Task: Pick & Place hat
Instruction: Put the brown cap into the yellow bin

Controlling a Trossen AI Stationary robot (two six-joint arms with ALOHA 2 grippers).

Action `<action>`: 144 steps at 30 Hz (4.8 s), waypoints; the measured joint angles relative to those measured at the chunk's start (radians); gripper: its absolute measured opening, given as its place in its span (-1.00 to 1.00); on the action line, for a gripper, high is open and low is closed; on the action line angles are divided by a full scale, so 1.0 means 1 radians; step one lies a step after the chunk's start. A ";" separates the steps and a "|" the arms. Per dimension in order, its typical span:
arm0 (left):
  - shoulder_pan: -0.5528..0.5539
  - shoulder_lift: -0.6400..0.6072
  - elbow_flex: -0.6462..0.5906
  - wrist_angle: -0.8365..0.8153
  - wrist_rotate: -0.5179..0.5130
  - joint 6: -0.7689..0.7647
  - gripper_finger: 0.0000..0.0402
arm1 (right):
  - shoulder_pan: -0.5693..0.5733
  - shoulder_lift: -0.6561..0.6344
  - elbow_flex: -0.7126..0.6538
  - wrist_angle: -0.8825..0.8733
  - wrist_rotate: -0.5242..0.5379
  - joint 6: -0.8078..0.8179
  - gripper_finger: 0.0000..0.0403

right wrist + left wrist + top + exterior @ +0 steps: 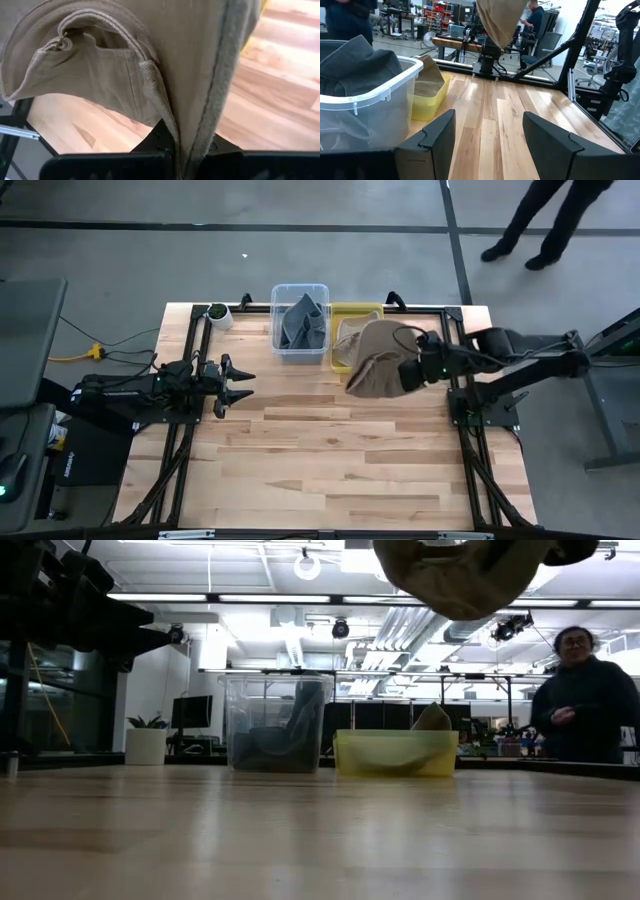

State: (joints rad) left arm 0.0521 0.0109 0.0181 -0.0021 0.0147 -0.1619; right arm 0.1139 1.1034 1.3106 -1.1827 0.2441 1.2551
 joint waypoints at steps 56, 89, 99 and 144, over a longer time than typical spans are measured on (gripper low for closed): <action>0.000 0.000 0.000 0.000 0.000 0.000 0.04 | -1.001 0.483 0.000 0.164 -0.701 -0.723 -0.95; 0.000 0.000 0.000 0.000 0.000 0.000 0.04 | -0.993 0.586 0.213 0.115 -0.662 -0.839 -0.95; 0.000 0.000 0.000 0.000 0.000 0.000 0.04 | -0.998 0.588 0.246 0.085 -0.572 -0.833 -0.95; 0.000 0.000 0.000 0.000 0.000 0.000 0.04 | -0.914 0.765 0.115 0.196 -0.525 -1.002 -0.26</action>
State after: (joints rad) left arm 0.0521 0.0105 0.0181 -0.0021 0.0147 -0.1621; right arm -0.8001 1.8687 1.4254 -0.9863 -0.2808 0.2530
